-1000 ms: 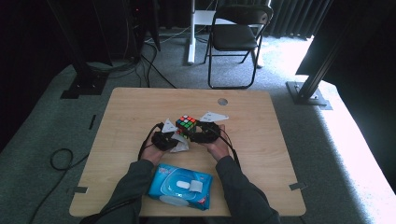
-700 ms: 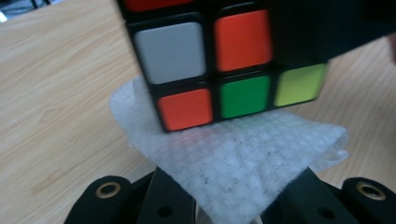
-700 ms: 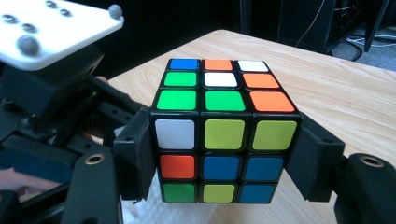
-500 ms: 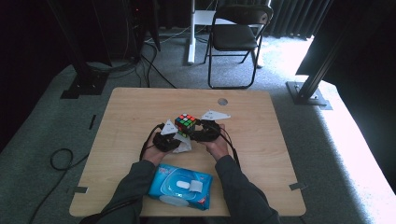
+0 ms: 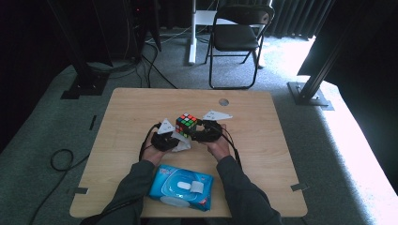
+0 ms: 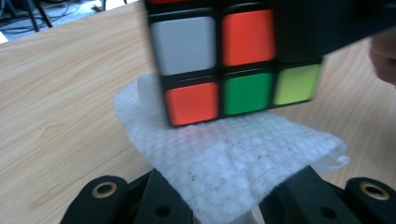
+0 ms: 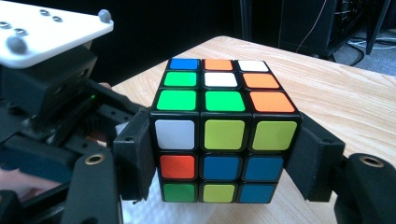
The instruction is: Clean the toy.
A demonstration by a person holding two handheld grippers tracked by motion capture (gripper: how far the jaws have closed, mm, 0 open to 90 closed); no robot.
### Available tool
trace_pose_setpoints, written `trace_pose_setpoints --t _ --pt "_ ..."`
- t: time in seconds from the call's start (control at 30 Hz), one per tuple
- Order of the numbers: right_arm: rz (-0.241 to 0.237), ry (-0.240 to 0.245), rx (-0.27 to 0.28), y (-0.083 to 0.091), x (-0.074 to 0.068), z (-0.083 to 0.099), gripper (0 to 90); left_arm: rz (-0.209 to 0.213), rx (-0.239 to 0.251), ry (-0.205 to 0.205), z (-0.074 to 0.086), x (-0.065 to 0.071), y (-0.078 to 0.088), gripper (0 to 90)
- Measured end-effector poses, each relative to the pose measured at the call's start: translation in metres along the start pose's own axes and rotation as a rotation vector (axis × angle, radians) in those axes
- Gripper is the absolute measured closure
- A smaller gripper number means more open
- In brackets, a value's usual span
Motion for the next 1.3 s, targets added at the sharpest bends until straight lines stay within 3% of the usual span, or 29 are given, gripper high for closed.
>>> trace_pose_setpoints --t 0.23,0.37,0.73,0.9,1.3 --pt "-0.004 0.003 0.004 0.0 -0.002 -0.001 34.2 -0.007 0.007 0.029 0.0 -0.005 0.002 79.3" --pt "-0.008 0.002 0.013 0.001 -0.002 -0.002 34.2 0.014 0.017 0.044 -0.001 -0.005 0.003 79.2" --pt "-0.028 -0.013 0.028 0.001 -0.003 -0.005 34.2 0.026 0.015 0.019 -0.005 0.0 0.003 78.6" --pt "-0.03 -0.015 0.032 0.0 -0.004 -0.006 34.1 0.043 0.012 -0.02 -0.008 0.006 0.003 78.5" --pt "-0.001 -0.02 0.035 0.002 0.0 -0.008 34.1 0.055 0.025 -0.052 -0.01 0.012 0.005 78.2"
Point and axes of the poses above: each handheld gripper's, and its own axes: y roughly backward along the jaws, z roughly out of its underside, x roughly to its right, the point moved 2 cm from there along -y, roughly forward along the jaws, and after that the axes turned 15 degrees about -x, right-handed, at the moved point
